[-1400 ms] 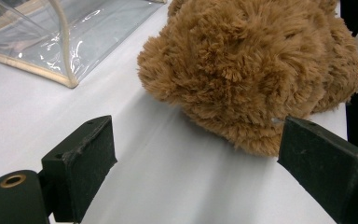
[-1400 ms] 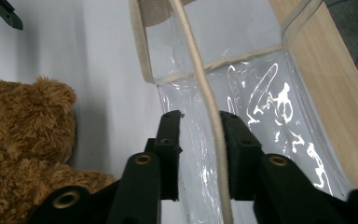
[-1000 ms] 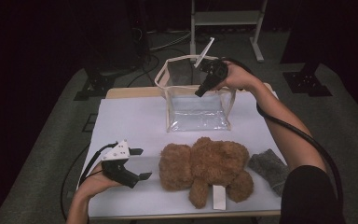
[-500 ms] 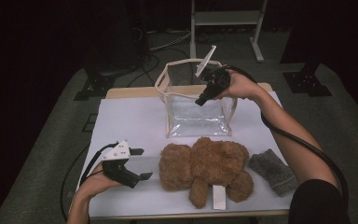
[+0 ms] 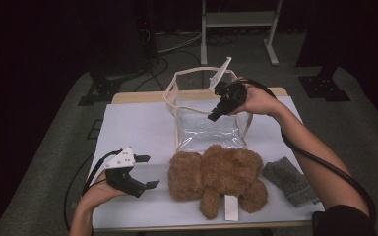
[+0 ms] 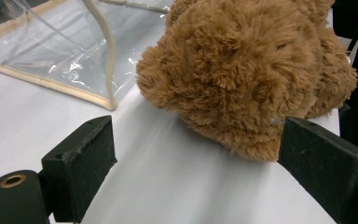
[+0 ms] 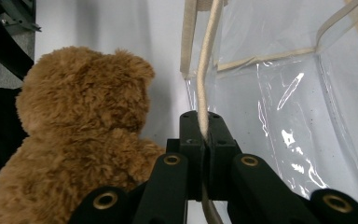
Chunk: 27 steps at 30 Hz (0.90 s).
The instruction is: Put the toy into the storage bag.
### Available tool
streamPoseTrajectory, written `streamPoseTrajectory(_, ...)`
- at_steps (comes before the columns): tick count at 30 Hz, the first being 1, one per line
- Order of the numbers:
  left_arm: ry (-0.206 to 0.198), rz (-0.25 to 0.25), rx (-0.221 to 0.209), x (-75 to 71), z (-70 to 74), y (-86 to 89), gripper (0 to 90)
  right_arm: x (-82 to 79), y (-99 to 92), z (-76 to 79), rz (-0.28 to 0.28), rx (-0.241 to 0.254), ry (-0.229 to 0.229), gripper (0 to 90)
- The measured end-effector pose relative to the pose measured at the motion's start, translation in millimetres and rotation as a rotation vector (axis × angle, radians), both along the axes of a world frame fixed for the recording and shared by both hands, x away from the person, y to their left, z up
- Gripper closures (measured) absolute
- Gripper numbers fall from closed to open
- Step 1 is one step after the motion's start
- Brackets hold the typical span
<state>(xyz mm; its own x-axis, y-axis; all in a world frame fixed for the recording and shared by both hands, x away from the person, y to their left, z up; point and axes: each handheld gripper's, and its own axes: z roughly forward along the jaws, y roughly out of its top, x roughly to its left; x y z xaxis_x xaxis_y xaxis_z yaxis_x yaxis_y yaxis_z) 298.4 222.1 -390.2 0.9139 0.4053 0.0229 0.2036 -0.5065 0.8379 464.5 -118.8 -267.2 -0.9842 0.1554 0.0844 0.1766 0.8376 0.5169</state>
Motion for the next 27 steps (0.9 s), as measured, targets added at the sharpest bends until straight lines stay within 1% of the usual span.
streamPoseTrajectory(8, 0.003, -0.004, 0.005, -1.0, -1.3, -2.5, 9.8, -15.6, -2.5, -1.2, 0.01, 0.016, -0.002, 86.6)
streamPoseTrajectory(9, 0.003, -0.003, 0.005, -1.1, -1.2, -2.4, 9.8, -16.2, -2.5, -1.5, 0.019, 0.02, -0.007, 86.6)
streamPoseTrajectory(12, 0.003, 0.0, 0.007, -1.5, -1.0, -2.2, 9.8, -20.3, -1.5, -1.2, 0.018, 0.021, 0.002, 86.6)
streamPoseTrajectory(14, 0.003, 0.002, 0.007, -1.8, -1.0, -2.1, 9.8, -21.6, -0.7, -1.1, 0.028, 0.028, 0.001, 86.6)
streamPoseTrajectory(17, 0.005, 0.003, 0.008, -2.5, -1.5, -2.0, 9.8, -24.4, 0.6, -1.0, 0.027, 0.026, 0.005, 86.5)
streamPoseTrajectory(21, 0.005, 0.004, 0.012, -3.1, -1.8, -1.2, 9.8, -24.2, -0.5, -1.5, 0.018, 0.03, 0.008, 85.7)
streamPoseTrajectory(22, 0.003, 0.004, 0.009, -3.0, -1.5, -0.9, 9.8, -24.1, -0.9, -1.4, 0.016, 0.032, 0.012, 83.2)
streamPoseTrajectory(25, 0.004, 0.007, 0.002, -3.2, -1.7, -0.8, 9.8, -22.9, -5.4, 2.4, -0.006, 0.057, 0.014, 65.4)
streamPoseTrajectory(26, 0.004, 0.006, 0.006, -3.0, -1.9, -0.3, 9.8, -22.3, -7.8, 4.2, -0.011, 0.068, 0.014, 63.7)
streamPoseTrajectory(27, 0.006, 0.009, 0.003, -3.0, -2.5, -0.2, 9.8, -22.4, -10.5, 6.6, -0.017, 0.077, 0.006, 60.1)
